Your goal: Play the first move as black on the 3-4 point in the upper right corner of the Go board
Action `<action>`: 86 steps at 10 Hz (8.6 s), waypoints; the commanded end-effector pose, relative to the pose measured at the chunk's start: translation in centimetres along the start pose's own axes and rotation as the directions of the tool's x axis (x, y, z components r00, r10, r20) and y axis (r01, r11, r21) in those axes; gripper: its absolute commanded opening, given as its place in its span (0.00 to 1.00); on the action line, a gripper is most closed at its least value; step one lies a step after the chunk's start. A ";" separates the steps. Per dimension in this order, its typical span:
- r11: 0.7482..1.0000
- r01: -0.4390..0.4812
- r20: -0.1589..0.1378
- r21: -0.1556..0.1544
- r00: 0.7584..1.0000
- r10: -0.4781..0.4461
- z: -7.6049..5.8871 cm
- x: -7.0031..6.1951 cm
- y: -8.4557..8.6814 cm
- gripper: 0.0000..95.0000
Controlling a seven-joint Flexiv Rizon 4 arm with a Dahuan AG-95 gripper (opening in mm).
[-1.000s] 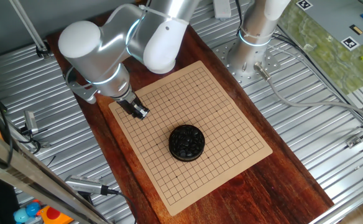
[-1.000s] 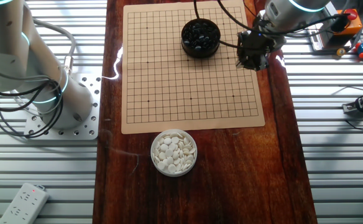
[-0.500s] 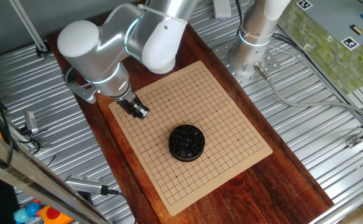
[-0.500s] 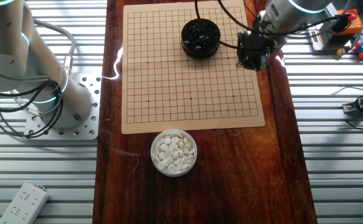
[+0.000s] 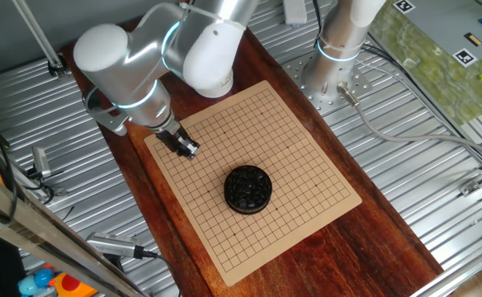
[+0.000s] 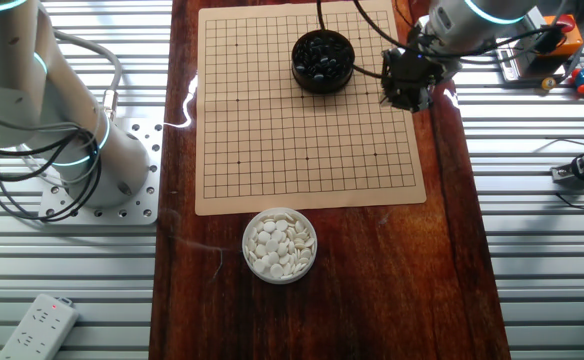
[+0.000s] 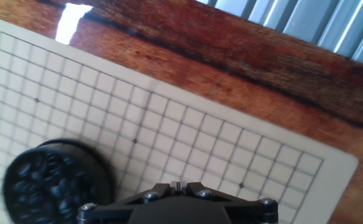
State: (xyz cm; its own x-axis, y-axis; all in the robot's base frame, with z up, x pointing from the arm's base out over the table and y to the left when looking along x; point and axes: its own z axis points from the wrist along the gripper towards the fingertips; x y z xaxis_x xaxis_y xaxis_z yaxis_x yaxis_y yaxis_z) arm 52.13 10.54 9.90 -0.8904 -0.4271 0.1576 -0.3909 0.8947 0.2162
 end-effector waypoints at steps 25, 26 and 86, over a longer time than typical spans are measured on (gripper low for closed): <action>0.972 -0.236 -0.058 0.020 0.970 0.237 8.8 1.8 12.3 0.00; 0.972 -0.235 -0.042 0.022 0.971 0.236 8.6 1.9 12.3 0.00; 0.965 -0.261 -0.033 0.013 0.965 0.261 6.5 1.7 12.9 0.00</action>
State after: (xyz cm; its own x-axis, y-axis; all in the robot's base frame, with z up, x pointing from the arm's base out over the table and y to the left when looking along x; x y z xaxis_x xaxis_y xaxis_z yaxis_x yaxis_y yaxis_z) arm 44.06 22.06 6.76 -0.9533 -0.1844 0.2394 -0.1500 0.9765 0.1547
